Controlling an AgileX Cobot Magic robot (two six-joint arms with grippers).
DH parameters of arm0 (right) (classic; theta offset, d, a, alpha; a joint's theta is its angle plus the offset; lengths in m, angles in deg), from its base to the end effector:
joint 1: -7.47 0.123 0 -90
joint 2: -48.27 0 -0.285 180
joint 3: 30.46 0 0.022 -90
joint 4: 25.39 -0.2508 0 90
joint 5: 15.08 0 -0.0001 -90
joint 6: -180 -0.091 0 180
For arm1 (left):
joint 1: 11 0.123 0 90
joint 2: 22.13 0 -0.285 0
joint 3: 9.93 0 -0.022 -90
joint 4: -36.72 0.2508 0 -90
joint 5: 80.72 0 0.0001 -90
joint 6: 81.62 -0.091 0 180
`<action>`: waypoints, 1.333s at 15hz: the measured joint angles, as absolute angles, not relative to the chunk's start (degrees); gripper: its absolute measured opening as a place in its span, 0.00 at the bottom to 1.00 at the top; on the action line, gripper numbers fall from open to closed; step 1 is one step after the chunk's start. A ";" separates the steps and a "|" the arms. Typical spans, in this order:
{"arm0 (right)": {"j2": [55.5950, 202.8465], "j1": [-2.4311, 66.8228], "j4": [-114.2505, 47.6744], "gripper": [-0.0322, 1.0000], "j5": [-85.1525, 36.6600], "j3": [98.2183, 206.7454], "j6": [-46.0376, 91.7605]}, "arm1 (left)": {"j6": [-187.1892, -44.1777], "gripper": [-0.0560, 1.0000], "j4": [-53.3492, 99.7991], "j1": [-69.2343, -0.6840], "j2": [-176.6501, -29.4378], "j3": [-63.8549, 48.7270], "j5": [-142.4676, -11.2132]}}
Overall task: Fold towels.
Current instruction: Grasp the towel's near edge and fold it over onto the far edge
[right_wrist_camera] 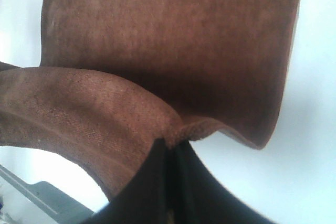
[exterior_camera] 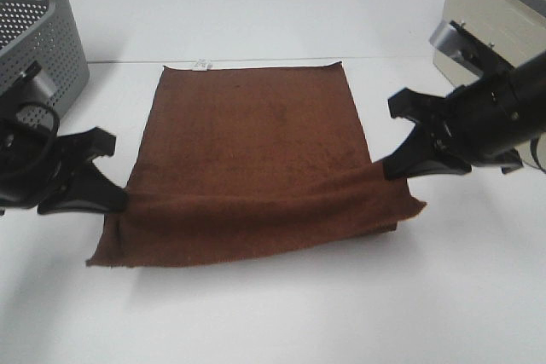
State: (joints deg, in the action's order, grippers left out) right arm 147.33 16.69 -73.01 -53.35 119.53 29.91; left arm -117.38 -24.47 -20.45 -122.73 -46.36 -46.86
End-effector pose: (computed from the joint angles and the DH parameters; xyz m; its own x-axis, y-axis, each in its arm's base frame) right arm 0.2745 0.0868 0.1889 -0.9527 0.0141 -0.3037 -0.1424 0.8618 0.4869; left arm 0.2620 -0.0887 0.1627 -0.9587 -0.1535 -0.2395 0.0085 0.8261 -0.5635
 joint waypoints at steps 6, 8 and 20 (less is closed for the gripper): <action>164.97 16.69 -62.69 0.03 -60.97 151.56 19.14 | -99.56 0.05 -10.32 -20.45 -138.89 -14.39 -43.37; 171.22 16.69 -60.29 0.03 -62.98 162.16 16.33 | -96.58 0.05 -7.45 -20.39 -144.45 -5.33 -42.85; 200.67 16.69 -54.61 0.03 -56.85 198.72 11.06 | -94.57 0.05 -5.68 -16.21 -175.05 33.74 -46.17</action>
State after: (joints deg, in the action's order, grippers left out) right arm 200.67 16.69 -54.61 -56.85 198.72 11.06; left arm -94.57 -5.68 -16.21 -175.05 33.74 -46.17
